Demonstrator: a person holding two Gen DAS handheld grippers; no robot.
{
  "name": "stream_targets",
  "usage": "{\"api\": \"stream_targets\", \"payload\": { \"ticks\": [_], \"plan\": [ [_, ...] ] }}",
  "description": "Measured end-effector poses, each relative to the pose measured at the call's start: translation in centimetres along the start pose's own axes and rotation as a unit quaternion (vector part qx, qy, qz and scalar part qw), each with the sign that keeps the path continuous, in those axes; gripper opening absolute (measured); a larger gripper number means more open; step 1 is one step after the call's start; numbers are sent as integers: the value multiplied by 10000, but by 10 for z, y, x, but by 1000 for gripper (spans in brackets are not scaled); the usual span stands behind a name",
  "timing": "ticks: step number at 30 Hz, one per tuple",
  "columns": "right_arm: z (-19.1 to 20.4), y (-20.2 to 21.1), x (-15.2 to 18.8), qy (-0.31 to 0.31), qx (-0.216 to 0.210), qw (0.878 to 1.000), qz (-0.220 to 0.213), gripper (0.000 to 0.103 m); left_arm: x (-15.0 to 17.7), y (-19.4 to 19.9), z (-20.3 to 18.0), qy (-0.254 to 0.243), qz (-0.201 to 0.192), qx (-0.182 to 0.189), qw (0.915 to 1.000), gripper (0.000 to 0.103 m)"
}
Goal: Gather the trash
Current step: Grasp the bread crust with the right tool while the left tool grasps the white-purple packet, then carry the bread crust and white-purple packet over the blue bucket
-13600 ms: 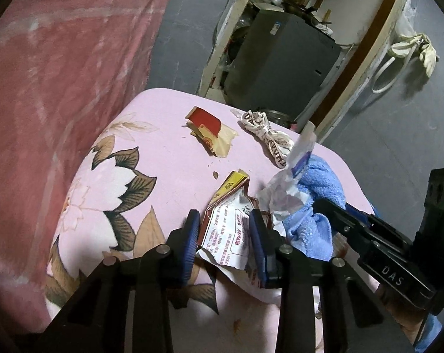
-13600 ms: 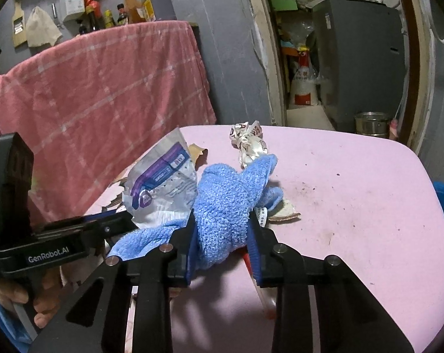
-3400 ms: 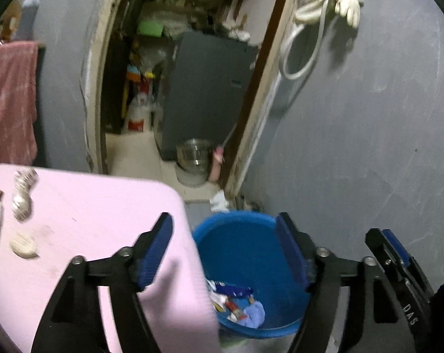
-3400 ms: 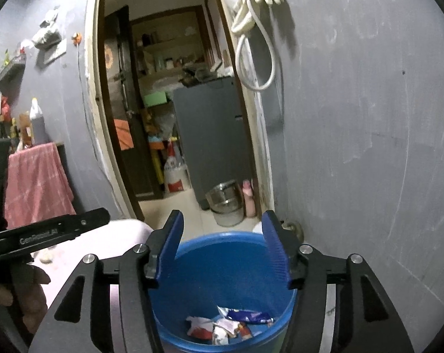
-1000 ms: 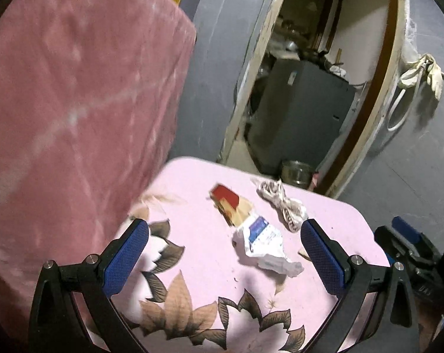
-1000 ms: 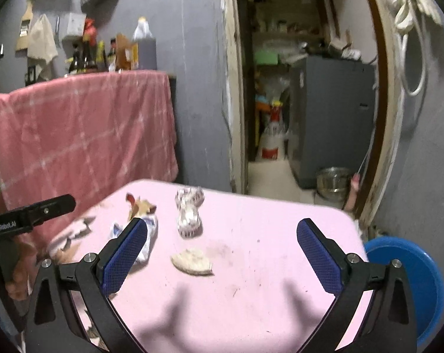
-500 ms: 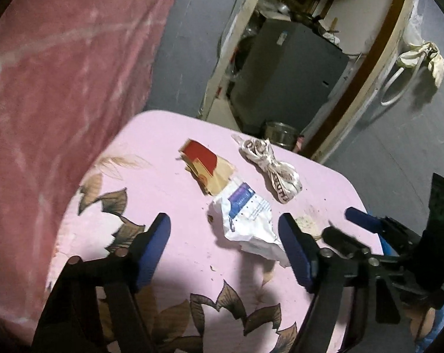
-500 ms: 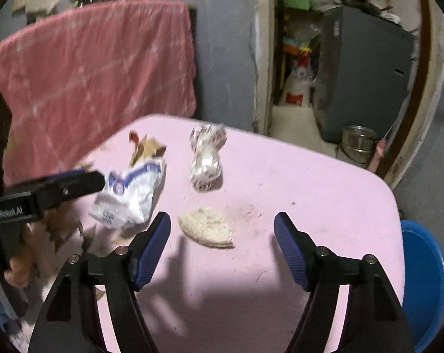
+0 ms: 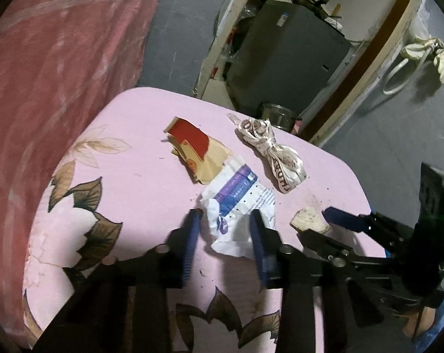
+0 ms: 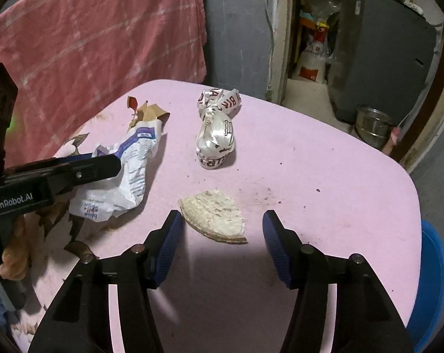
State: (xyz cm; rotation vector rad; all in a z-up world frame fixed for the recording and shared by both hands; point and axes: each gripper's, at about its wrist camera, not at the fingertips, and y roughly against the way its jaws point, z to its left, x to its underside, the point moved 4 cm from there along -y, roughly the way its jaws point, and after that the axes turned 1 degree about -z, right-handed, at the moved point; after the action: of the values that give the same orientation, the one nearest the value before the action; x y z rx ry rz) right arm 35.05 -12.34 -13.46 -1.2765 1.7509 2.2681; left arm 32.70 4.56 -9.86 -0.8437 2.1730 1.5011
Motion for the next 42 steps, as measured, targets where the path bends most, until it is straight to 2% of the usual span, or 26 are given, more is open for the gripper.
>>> {"api": "stream_targets", "payload": {
  "ticks": [3,5,9,15,20,23,29,34,37,42],
  "plan": [
    [2,-2,-1,69,-8,10000,27,54,2,-3,-2,-54,84,-11,9999,11],
    [3,-1,-1,90,-31,10000,23,45,3,-3,-3,-43,68,-37,10000,7],
    [4,0,0,132,-24,9999,15,43,4,-4,-4,-58,40,-68,10000,3],
    [5,7,5,100,-63,9999,-65,42,9,2,-5,-10,-129,-32,9999,2],
    [5,27,16,-67,45,9984,-565,42,15,19,-18,-302,-556,-91,9980,2],
    [-1,46,21,-326,102,9940,-1042,42,17,30,-31,-510,-881,-146,9947,2],
    [-8,105,28,-474,451,9731,-2209,42,17,55,-68,-850,-1531,-12,9845,2],
    [-18,162,32,-464,863,9459,-3093,42,11,74,-103,-962,-2153,110,9717,2],
    [-28,192,37,-492,1115,9285,-3508,42,6,81,-126,-1027,-2475,170,9633,2],
    [-50,228,45,-506,1577,9047,-3926,42,4,81,-165,-1195,-2791,340,9522,2]
  ]
}}
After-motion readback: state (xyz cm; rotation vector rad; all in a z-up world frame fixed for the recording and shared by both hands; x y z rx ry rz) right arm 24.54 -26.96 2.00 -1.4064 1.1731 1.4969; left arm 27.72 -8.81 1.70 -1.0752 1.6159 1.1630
